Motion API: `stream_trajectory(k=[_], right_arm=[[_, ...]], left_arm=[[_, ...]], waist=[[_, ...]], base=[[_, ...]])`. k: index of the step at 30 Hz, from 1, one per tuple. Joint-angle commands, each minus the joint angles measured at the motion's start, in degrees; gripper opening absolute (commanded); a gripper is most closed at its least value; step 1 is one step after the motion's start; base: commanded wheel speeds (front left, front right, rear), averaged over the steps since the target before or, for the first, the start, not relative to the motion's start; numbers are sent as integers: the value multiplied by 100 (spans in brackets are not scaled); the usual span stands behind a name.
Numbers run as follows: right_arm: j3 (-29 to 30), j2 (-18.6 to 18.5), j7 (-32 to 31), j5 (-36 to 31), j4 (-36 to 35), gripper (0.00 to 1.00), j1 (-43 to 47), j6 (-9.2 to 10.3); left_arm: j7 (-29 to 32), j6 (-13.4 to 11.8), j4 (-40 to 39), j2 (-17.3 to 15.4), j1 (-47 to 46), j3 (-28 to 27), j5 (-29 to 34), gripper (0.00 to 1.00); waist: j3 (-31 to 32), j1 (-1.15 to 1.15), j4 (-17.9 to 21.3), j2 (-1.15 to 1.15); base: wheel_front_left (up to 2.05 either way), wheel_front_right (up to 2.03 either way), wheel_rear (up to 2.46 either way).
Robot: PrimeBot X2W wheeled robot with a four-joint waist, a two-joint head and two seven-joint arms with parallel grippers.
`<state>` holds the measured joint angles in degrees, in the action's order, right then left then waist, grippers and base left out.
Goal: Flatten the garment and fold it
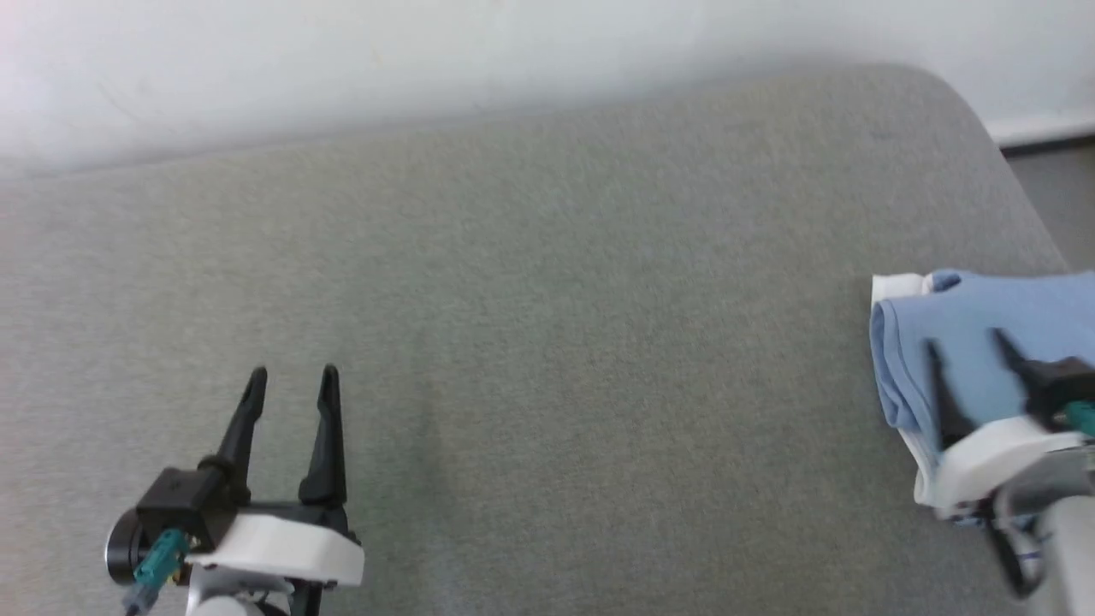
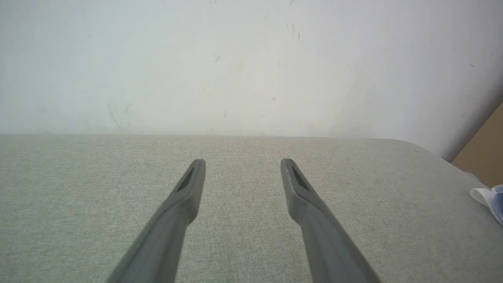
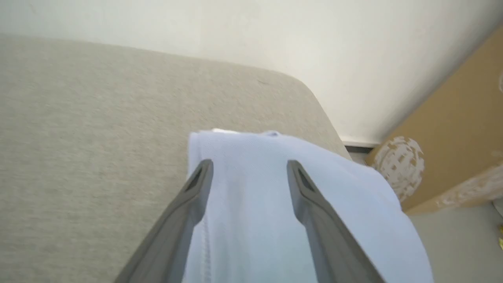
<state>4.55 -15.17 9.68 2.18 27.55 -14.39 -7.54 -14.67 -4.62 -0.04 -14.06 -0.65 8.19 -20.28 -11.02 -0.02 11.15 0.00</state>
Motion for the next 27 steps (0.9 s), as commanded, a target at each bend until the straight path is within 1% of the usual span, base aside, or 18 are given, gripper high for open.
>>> stream_trajectory(k=[1,7,12,16,20,27], right_arm=[[-139,131,-61,102,-300,100,133,5],[-593,699,-214,495,-1381,100,475,5],[-680,1030,-179,651,-2052,100,770,5],[-641,1154,-273,628,-2538,100,1173,5],[-575,1203,-407,526,-2974,100,1599,5],[-501,1226,-592,512,-3321,100,2145,5]], left_arm=[[-29,-18,40,24,112,-36,-25,100],[-31,-32,123,-15,329,-183,11,100],[-32,-30,135,-111,460,-327,75,100],[-32,22,173,-207,545,-438,81,100],[-32,65,156,-243,604,-493,98,100],[-32,124,179,-253,698,-513,204,100]], waist=[[409,2,-306,0],[633,2,-584,0],[713,2,-792,0],[789,2,-883,0],[864,2,-923,0],[976,2,-919,0]], base=[[0,0,0],[0,0,0],[0,0,0],[0,0,0],[0,0,0],[0,0,0]])
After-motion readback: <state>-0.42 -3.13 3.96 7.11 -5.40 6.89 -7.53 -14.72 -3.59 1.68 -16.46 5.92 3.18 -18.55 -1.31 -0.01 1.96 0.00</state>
